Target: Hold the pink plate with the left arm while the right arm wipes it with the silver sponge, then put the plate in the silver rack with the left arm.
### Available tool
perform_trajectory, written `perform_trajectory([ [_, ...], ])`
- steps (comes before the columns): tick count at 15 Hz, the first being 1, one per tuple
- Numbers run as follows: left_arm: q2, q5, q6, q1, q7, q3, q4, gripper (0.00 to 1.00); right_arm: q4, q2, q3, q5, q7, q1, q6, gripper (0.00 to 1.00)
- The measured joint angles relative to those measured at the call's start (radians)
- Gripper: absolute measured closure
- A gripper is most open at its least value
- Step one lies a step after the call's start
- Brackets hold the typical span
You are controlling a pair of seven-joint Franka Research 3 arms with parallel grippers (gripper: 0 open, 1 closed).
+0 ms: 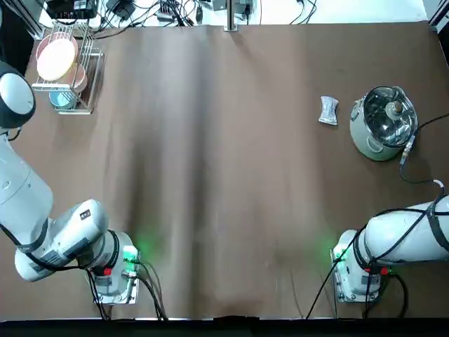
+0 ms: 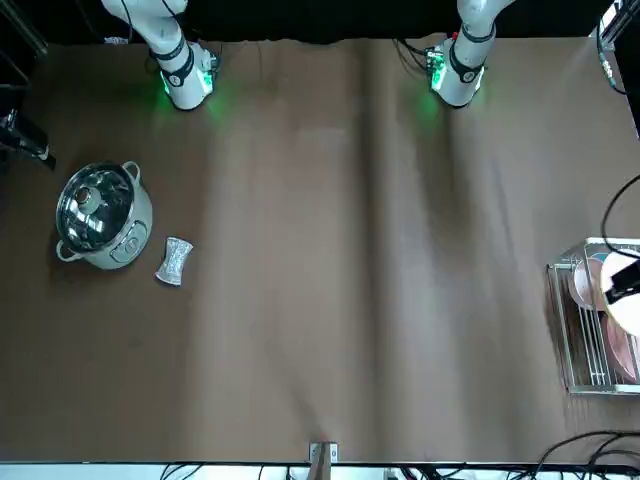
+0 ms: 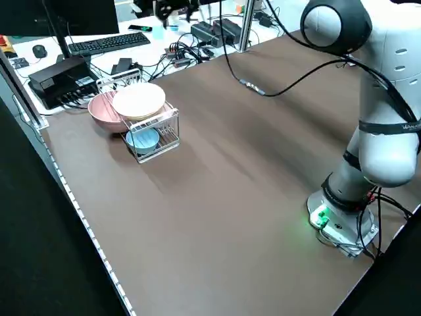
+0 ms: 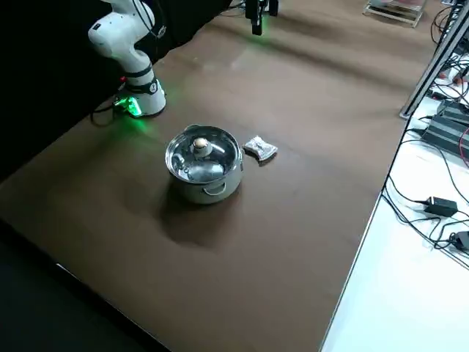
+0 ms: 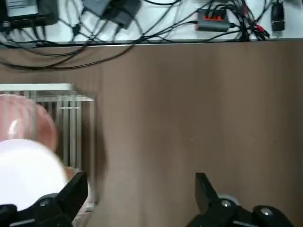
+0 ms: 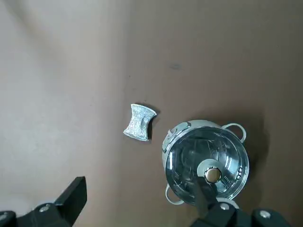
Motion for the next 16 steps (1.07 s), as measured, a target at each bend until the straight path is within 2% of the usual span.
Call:
perform_trajectory([
  [5,-0.005,0.114,-0.006,-0.207,-0.271,-0.005,-0.001,0.0,0.001,0.0,0.0,-0.001,-0.001,0.0,0.002,0.0],
  [7,-0.043,0.114,-0.044,-0.245,-0.338,-0.039,0.002,0.0,0.0,0.0,0.0,-0.011,-0.027,-0.001,-0.009,0.0],
  [10,-0.128,0.11,-0.137,-0.288,-0.352,-0.023,0.005,0.0,0.0,0.0,-0.002,-0.013,-0.072,-0.01,-0.019,0.0],
  [13,-0.206,0.037,-0.21,-0.393,-0.37,0.09,-0.001,0.0,0.0,0.0,-0.004,-0.014,-0.079,-0.018,-0.017,0.0],
  [16,-0.267,-0.013,-0.225,-0.508,-0.371,0.225,-0.076,0.0,0.0,0.0,-0.004,-0.025,-0.079,-0.024,-0.016,0.0],
])
